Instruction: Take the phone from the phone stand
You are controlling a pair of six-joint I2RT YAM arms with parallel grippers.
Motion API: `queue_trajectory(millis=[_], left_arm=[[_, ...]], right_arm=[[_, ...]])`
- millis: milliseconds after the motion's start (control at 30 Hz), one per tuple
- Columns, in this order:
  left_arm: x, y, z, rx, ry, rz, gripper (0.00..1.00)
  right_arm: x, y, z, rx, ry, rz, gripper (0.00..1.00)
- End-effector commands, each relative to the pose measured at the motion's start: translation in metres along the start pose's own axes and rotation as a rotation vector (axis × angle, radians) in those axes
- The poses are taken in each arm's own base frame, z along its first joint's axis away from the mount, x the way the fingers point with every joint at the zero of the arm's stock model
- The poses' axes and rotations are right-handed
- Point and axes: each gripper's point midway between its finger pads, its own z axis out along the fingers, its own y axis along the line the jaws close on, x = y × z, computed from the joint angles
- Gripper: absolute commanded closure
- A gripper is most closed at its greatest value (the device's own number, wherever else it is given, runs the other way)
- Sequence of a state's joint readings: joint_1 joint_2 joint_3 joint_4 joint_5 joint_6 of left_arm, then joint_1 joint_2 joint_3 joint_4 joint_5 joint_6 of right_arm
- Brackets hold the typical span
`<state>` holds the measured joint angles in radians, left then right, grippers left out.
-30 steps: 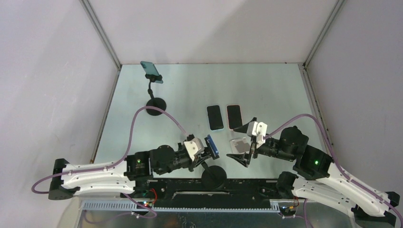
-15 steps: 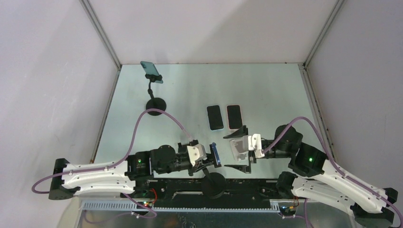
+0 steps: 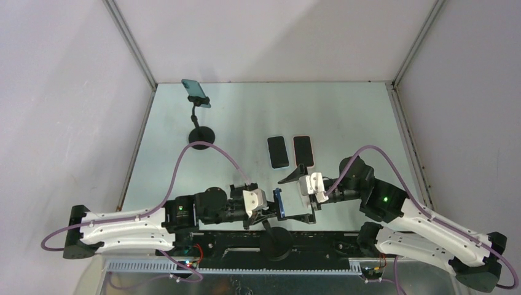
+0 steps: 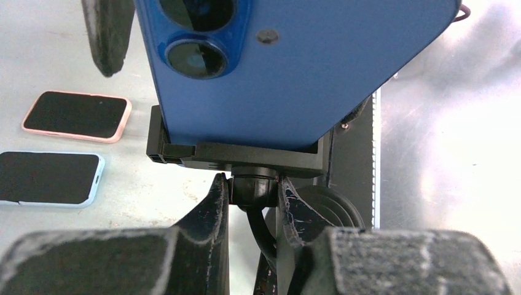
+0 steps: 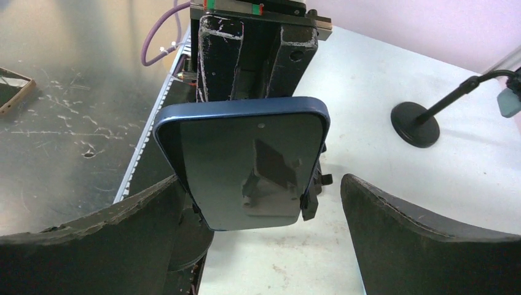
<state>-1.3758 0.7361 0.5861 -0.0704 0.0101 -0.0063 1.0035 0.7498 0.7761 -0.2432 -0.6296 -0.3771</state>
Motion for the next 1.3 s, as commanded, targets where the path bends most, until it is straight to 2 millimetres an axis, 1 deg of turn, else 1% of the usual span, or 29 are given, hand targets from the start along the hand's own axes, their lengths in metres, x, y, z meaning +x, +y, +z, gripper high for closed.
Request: queue_trajectory(millis=[0,200,300,367,433,467,533,600,700,800,867,933,967,1000,1067,1100,1133,1167,1200,1267], left_arm=[[-0.089,-0.011,-0.009,0.062,-0.263,0.016,1.00],[-0.090,-0.014,-0.008,0.080,-0.261,0.018,1.00],[-0.092,-0.014,-0.008,0.078,-0.266,0.018,1.00],[-0.092,-0.014,-0.008,0.081,-0.267,0.018,1.00],[-0.092,-0.014,-0.008,0.084,-0.267,0.019,1.00],[-0.092,-0.015,-0.008,0.086,-0.266,0.019,1.00],[-0.093,-0.015,-0.009,0.086,-0.267,0.019,1.00],[-0.093,-0.015,-0.009,0.088,-0.269,0.019,1.00],[-0.093,-0.015,-0.009,0.089,-0.268,0.019,1.00],[-0.093,-0.015,-0.009,0.089,-0.267,0.019,1.00],[-0.093,-0.015,-0.009,0.088,-0.267,0.019,1.00],[-0.093,-0.015,-0.009,0.089,-0.268,0.019,1.00],[-0.093,-0.015,-0.009,0.087,-0.269,0.019,1.00],[-0.093,-0.015,-0.009,0.086,-0.269,0.019,1.00],[-0.093,-0.014,-0.009,0.082,-0.271,0.019,1.00],[-0.093,-0.014,-0.009,0.080,-0.273,0.019,1.00],[-0.095,-0.014,-0.009,0.079,-0.276,0.019,1.00],[-0.095,-0.013,-0.010,0.073,-0.278,0.016,1.00],[-0.095,-0.012,-0.010,0.070,-0.278,0.010,1.00],[-0.097,-0.011,-0.011,0.061,-0.281,0.005,1.00]], right_arm=[[-0.027,-0.006,0.004,-0.013,-0.076,-0.052,0.01],[-0.026,0.004,0.008,-0.077,-0.084,-0.018,0.01],[-0.023,0.004,0.009,-0.075,-0.074,-0.001,0.03],[-0.021,0.002,0.009,-0.065,-0.066,0.006,0.06],[-0.021,0.001,0.009,-0.055,-0.063,0.006,0.10],[-0.021,0.000,0.008,-0.053,-0.063,0.006,0.14],[-0.020,0.000,0.008,-0.048,-0.061,0.008,0.18],[-0.019,-0.001,0.009,-0.047,-0.055,0.016,0.17],[-0.017,0.000,0.010,-0.053,-0.049,0.023,0.13],[-0.016,0.002,0.011,-0.067,-0.049,0.029,0.15],[-0.016,0.002,0.012,-0.071,-0.050,0.030,0.20],[-0.016,0.002,0.012,-0.072,-0.051,0.031,0.27],[-0.016,0.002,0.012,-0.072,-0.051,0.031,0.33],[-0.016,0.002,0.012,-0.072,-0.051,0.034,0.35],[-0.015,0.002,0.013,-0.072,-0.049,0.037,0.46],[-0.015,0.002,0.013,-0.072,-0.049,0.038,0.49],[-0.016,0.003,0.013,-0.073,-0.049,0.039,0.55],[-0.016,0.003,0.013,-0.072,-0.050,0.040,0.60],[-0.016,0.002,0.012,-0.066,-0.051,0.040,0.69],[-0.018,0.000,0.011,-0.051,-0.053,0.039,0.79]])
